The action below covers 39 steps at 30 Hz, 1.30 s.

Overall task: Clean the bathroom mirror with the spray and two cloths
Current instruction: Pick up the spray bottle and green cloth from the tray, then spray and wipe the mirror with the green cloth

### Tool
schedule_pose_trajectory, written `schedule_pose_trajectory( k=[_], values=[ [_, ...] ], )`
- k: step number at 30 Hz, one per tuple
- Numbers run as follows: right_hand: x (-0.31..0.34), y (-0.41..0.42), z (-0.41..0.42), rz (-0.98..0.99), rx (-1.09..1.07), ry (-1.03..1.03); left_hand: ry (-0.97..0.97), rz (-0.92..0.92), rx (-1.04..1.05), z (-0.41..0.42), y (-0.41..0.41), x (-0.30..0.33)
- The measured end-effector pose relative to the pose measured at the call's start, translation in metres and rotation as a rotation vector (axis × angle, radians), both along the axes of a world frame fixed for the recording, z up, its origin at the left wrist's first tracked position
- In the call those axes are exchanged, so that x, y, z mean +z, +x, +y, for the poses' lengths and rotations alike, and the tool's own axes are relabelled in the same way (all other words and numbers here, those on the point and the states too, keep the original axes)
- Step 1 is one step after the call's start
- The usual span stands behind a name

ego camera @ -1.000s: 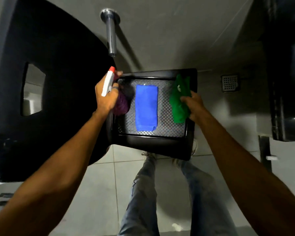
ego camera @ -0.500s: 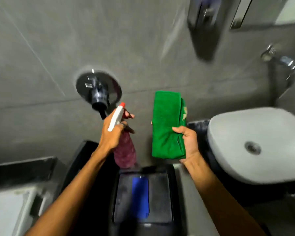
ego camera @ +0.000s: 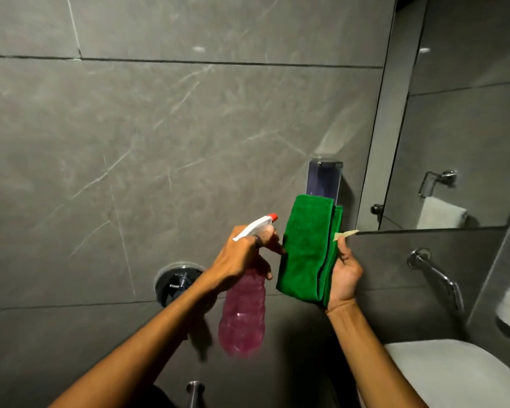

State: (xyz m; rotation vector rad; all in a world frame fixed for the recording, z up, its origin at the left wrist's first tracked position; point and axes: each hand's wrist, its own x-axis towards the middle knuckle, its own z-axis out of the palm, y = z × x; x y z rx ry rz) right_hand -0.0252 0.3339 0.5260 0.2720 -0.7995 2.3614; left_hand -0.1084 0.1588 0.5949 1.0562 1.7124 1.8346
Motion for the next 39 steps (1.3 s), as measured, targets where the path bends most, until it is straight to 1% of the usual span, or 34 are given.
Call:
schedule_pose_trajectory(
  k=[4, 7, 11, 14, 18, 20, 24, 27, 30, 33, 35, 37, 39],
  values=[
    [0.005, -0.004, 0.006, -0.04, -0.037, -0.008, -0.044, 0.061, -0.028, 0.006, 0.006, 0.0],
    [0.01, -0.005, 0.011, -0.067, -0.083, -0.001, -0.093, 0.063, -0.009, 0.003, 0.006, -0.009],
    [0.007, -0.005, 0.015, -0.032, -0.043, 0.016, -0.133, 0.012, -0.009, -0.008, 0.008, -0.027],
    [0.004, -0.005, 0.017, -0.029, -0.031, 0.015, -0.228, 0.065, -0.044, -0.02, 0.012, -0.042],
    [0.003, -0.005, 0.017, -0.044, -0.011, 0.02, -0.283, 0.06, -0.088, -0.033, 0.019, -0.058],
    [0.004, -0.004, 0.018, -0.043, -0.001, 0.013, -0.264, 0.043, -0.078, -0.035, 0.02, -0.058],
    [0.005, -0.003, 0.016, -0.05, 0.025, 0.013, -0.111, 0.053, 0.002, -0.03, 0.012, -0.045],
    [0.006, -0.001, 0.015, -0.04, 0.014, 0.019, -0.018, 0.009, 0.075, -0.025, 0.008, -0.036],
    [0.003, 0.002, 0.013, -0.049, 0.0, -0.002, -0.047, 0.033, 0.039, -0.026, 0.009, -0.042],
    [-0.007, 0.005, 0.01, -0.088, -0.009, -0.02, -0.152, 0.075, -0.035, -0.036, 0.012, -0.063],
    [-0.014, 0.007, 0.006, -0.121, -0.015, -0.029, -0.213, 0.067, -0.058, -0.045, 0.011, -0.086],
    [-0.025, 0.009, 0.001, -0.141, -0.049, -0.057, -0.261, 0.018, -0.03, -0.057, 0.008, -0.115],
    [-0.04, 0.011, -0.005, -0.18, -0.068, -0.101, -0.285, -0.077, 0.066, -0.071, 0.002, -0.159]
  ],
)
